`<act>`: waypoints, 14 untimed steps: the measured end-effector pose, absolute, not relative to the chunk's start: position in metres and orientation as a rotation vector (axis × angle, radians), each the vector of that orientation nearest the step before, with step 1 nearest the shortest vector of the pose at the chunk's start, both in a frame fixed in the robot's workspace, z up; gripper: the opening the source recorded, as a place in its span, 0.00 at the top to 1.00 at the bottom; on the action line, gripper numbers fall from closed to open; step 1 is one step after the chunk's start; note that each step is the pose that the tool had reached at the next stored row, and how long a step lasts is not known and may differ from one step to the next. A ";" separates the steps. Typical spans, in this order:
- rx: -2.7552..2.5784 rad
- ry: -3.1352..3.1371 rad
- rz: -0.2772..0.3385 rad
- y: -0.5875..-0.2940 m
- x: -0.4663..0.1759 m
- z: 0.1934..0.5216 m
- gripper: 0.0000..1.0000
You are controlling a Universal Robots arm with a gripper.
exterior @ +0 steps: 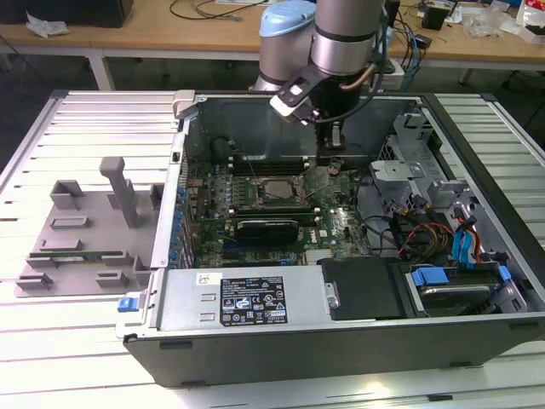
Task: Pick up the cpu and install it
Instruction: 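Close the cpu cover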
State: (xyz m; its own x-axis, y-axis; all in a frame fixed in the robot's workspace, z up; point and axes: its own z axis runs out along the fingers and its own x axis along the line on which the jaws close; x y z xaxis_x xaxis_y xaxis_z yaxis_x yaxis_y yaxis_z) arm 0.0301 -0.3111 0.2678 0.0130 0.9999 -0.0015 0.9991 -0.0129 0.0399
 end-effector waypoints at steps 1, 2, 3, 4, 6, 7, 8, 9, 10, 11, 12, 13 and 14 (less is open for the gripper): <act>2.215 2.186 0.042 -0.311 0.033 0.268 0.89; 2.215 2.186 0.041 -0.311 0.038 0.268 0.89; 2.215 2.187 0.041 -0.311 0.042 0.268 0.89; 2.216 2.187 0.040 -0.311 0.046 0.268 0.89; 2.217 2.188 0.038 -0.311 0.053 0.267 0.89; 2.219 2.190 0.033 -0.311 0.056 0.263 0.89; 2.220 2.191 0.030 -0.311 0.057 0.260 0.89; 2.222 2.193 0.026 -0.311 0.060 0.257 0.89; 2.225 2.196 0.020 -0.311 0.062 0.253 0.89; 2.228 2.199 0.014 -0.311 0.064 0.249 0.89; 2.230 2.201 0.008 -0.311 0.065 0.245 0.89; 2.231 2.203 0.005 -0.311 0.066 0.243 0.89; 2.232 2.202 0.005 -0.311 0.066 0.243 0.89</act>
State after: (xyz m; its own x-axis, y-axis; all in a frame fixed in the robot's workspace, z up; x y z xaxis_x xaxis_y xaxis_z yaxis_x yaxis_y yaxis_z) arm 0.0657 -0.3112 0.2428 0.0131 0.9999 -0.0021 0.9999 -0.0131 0.0066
